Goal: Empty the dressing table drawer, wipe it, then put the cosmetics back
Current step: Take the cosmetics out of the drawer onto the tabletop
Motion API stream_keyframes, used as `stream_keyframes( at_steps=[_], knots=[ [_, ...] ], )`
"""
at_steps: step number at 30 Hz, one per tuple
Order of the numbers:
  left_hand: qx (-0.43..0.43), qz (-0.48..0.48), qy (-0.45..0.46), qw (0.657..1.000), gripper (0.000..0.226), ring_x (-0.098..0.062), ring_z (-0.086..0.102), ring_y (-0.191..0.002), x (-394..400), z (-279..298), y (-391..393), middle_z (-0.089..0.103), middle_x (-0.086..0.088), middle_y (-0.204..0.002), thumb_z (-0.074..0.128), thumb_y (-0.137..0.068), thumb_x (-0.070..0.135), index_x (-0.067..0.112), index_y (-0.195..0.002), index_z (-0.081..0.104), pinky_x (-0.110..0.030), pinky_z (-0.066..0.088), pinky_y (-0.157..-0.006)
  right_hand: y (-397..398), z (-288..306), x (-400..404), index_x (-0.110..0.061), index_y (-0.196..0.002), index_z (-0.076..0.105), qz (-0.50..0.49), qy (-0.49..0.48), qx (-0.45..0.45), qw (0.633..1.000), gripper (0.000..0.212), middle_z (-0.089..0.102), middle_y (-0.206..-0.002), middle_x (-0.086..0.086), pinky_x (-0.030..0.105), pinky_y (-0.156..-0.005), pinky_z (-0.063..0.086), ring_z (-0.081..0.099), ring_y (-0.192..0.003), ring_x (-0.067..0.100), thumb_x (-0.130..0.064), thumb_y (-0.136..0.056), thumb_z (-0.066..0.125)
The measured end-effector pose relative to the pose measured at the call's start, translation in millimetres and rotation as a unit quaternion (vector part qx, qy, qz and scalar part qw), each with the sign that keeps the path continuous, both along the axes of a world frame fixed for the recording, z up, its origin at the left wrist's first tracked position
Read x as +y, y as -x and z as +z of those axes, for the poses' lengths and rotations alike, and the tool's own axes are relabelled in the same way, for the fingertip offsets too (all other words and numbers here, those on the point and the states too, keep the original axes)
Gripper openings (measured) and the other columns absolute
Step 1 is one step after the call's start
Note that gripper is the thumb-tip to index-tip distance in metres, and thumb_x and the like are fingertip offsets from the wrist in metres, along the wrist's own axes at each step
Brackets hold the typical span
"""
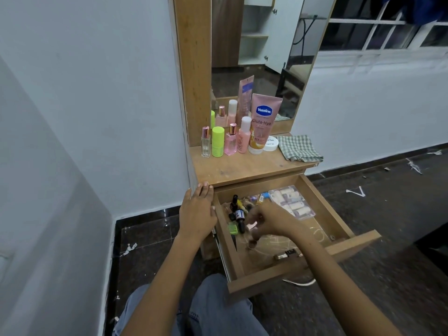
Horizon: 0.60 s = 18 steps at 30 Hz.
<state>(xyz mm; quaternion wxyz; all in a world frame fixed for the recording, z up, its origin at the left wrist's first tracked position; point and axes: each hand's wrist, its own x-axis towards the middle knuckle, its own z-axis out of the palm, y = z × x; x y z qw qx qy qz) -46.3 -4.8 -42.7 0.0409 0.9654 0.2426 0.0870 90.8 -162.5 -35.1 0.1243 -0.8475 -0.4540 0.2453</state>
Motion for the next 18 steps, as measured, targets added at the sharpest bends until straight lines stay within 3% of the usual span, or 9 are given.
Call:
stream_keyframes(
  at_steps=[2, 4, 7, 10, 14, 18],
  knots=[
    [-0.005, 0.0, 0.005, 1.0, 0.057, -0.018, 0.015, -0.145, 0, 0, 0, 0.018, -0.005, -0.158, 0.037, -0.097, 0.025, 0.012, -0.15, 0.02, -0.037, 0.007, -0.118, -4, 1, 17, -0.023, -0.078, 0.069, -0.033, -0.044, -0.021, 0.998, 0.011, 0.069, -0.084, -0.006, 0.031, -0.073, 0.054, 0.063, -0.078, 0.011, -0.021, -0.073, 0.078],
    [-0.008, 0.001, 0.01, 1.0, 0.057, -0.019, 0.016, -0.145, -1, 2, 0, 0.019, -0.006, -0.157, 0.038, -0.096, 0.024, 0.011, -0.15, 0.022, -0.037, 0.008, -0.118, 1, -3, 38, -0.025, -0.084, 0.07, -0.05, -0.057, -0.078, 0.994, 0.007, 0.07, -0.09, -0.003, 0.029, -0.073, 0.051, 0.063, -0.085, 0.016, -0.022, -0.078, 0.073],
    [-0.007, 0.002, 0.005, 1.0, 0.057, -0.019, 0.016, -0.145, -2, 4, 1, 0.02, -0.005, -0.157, 0.037, -0.096, 0.023, 0.011, -0.15, 0.021, -0.037, 0.008, -0.117, 16, -18, 66, -0.013, -0.102, 0.067, -0.021, 0.016, -0.179, 0.984, 0.016, 0.067, -0.104, 0.007, 0.033, -0.074, 0.049, 0.064, -0.095, 0.026, -0.016, -0.087, 0.062],
    [-0.002, 0.001, 0.005, 1.0, 0.057, -0.019, 0.015, -0.145, -2, 4, 1, 0.019, -0.005, -0.157, 0.036, -0.097, 0.023, 0.012, -0.15, 0.02, -0.037, 0.008, -0.117, 23, -35, 79, -0.008, -0.1, 0.064, -0.014, 0.059, -0.247, 0.967, 0.014, 0.066, -0.104, 0.012, 0.042, -0.078, 0.055, 0.066, -0.092, 0.03, -0.006, -0.09, 0.055],
    [0.005, -0.004, -0.004, 1.0, 0.058, -0.019, 0.014, -0.145, 0, 2, 1, 0.017, -0.005, -0.158, 0.036, -0.097, 0.024, 0.012, -0.15, 0.018, -0.037, 0.008, -0.118, 24, -42, 82, -0.009, -0.094, 0.065, -0.034, 0.064, -0.248, 0.966, 0.011, 0.068, -0.097, 0.01, 0.039, -0.077, 0.056, 0.067, -0.085, 0.026, -0.006, -0.09, 0.056],
    [-0.001, -0.002, -0.002, 1.0, 0.058, -0.018, 0.014, -0.145, 1, -1, 0, 0.016, -0.004, -0.158, 0.036, -0.097, 0.024, 0.012, -0.15, 0.018, -0.037, 0.008, -0.118, 19, -17, 70, -0.013, -0.082, 0.063, -0.104, -0.004, -0.21, 0.972, 0.01, 0.069, -0.085, 0.006, 0.031, -0.064, 0.05, 0.065, -0.078, 0.024, -0.024, -0.083, 0.064]
  ],
)
